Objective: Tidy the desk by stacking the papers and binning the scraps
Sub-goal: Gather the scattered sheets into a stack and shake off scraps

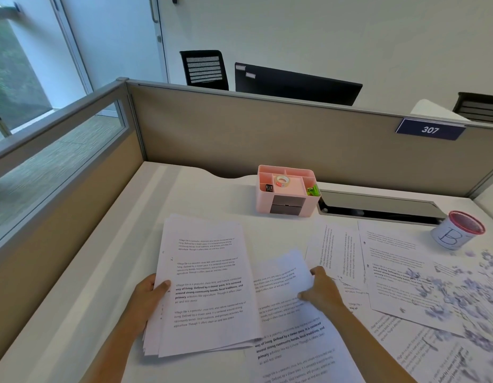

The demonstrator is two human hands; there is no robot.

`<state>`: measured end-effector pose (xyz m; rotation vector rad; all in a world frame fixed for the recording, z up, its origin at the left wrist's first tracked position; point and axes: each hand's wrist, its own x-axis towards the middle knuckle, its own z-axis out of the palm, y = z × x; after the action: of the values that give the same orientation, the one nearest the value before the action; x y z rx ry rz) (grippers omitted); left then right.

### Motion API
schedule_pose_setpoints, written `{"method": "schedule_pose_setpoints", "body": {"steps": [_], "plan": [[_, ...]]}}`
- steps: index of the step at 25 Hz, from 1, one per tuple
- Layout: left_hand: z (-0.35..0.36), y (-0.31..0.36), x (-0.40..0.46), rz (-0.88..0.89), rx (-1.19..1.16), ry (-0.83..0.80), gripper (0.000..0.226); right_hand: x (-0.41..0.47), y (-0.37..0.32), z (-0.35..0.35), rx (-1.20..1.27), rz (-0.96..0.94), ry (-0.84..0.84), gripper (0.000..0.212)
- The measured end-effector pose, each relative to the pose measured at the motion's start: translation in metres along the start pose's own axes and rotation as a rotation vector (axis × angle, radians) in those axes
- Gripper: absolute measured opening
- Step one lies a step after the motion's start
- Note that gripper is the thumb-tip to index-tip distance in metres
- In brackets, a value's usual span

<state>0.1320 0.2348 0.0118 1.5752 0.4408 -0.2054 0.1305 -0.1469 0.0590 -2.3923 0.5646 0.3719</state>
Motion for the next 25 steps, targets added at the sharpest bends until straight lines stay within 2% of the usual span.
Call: {"method": "schedule_pose_setpoints", "body": {"steps": [4,8,10,14,20,25], "plan": [[0.0,0.001,0.0,-0.004,0.007,0.0,0.016,0.011,-0.005,-0.045,0.057,-0.089,0.061,0.014],[0.0,0.001,0.001,-0.008,0.017,0.0,0.017,0.014,-0.009,-0.093,0.231,-0.074,0.153,0.017],[0.0,0.002,0.0,-0.012,0.03,-0.002,0.017,0.014,-0.008,-0.109,0.323,-0.053,0.139,0.014],[0.002,0.003,-0.001,-0.026,0.049,-0.034,0.017,0.015,-0.011,-0.113,0.437,-0.038,0.062,0.02],[0.013,-0.003,-0.011,-0.034,0.043,-0.074,0.018,0.028,-0.037,-0.044,0.581,0.004,-0.047,0.016],[0.026,-0.008,-0.014,-0.053,0.035,-0.103,0.02,0.02,-0.058,0.033,0.511,0.004,-0.079,0.019]]}}
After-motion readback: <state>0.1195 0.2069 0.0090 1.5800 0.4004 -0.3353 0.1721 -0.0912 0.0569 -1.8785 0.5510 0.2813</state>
